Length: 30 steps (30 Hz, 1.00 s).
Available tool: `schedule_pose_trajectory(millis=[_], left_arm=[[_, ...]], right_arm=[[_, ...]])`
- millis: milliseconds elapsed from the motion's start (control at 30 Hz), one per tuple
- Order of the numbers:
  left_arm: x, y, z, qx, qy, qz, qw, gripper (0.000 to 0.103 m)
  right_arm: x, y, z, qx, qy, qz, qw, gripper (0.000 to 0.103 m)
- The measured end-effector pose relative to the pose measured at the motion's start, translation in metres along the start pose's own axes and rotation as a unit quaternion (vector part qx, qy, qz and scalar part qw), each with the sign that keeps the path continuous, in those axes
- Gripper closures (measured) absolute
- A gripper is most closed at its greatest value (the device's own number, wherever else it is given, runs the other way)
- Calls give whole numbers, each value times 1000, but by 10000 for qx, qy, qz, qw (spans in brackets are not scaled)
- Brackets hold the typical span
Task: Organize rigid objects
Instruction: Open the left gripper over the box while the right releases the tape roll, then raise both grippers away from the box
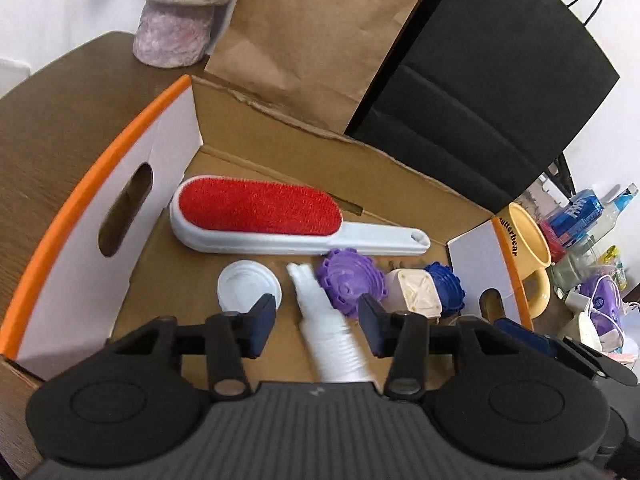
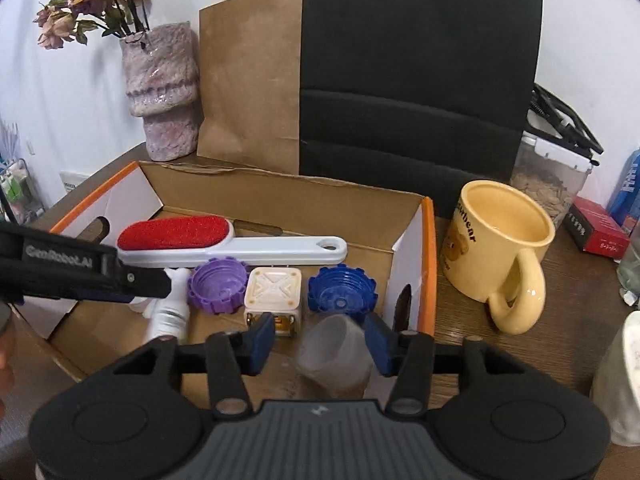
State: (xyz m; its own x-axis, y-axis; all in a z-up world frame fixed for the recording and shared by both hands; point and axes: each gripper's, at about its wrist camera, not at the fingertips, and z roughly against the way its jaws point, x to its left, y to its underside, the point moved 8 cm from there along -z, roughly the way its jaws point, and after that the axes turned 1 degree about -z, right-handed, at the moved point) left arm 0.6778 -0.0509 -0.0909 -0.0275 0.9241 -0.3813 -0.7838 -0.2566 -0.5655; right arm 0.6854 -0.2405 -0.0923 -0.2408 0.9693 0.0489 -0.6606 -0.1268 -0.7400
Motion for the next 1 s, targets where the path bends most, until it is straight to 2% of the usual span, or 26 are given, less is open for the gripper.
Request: schedule_pose_trajectory(millis=[133, 300, 367, 433, 567, 733, 900, 1000], left_arm=[[-1, -5, 16, -151, -57, -156, 9997, 57], [-8, -8, 55, -427, -139, -440, 9980, 49], [-14, -6, 77, -634, -177, -643, 9958, 40], [-21, -3, 105, -883, -139, -857, 9923, 38], [-33, 12, 162, -1334, -199, -1259, 9828, 34], [-42, 52, 228, -1777, -53, -1579, 9713, 28], [-37, 116, 281, -2230, 171, -1912, 9557, 20], [-29, 160, 301, -2378, 301, -1925, 9516, 18]], right_arm=[[-1, -4, 16, -145, -8, -11, 9999, 48], [-3, -13, 62, -400, -16, -54, 9992, 47], [-4, -15, 86, -539, 1, -45, 9985, 45], [-3, -15, 113, -704, 9, -28, 9975, 40], [4, -7, 170, -1023, -18, 39, 9947, 37], [20, 30, 240, -1448, -102, 155, 9893, 26], [41, 96, 291, -1843, -317, 173, 9822, 20], [54, 141, 314, -2029, -335, 114, 9786, 18]])
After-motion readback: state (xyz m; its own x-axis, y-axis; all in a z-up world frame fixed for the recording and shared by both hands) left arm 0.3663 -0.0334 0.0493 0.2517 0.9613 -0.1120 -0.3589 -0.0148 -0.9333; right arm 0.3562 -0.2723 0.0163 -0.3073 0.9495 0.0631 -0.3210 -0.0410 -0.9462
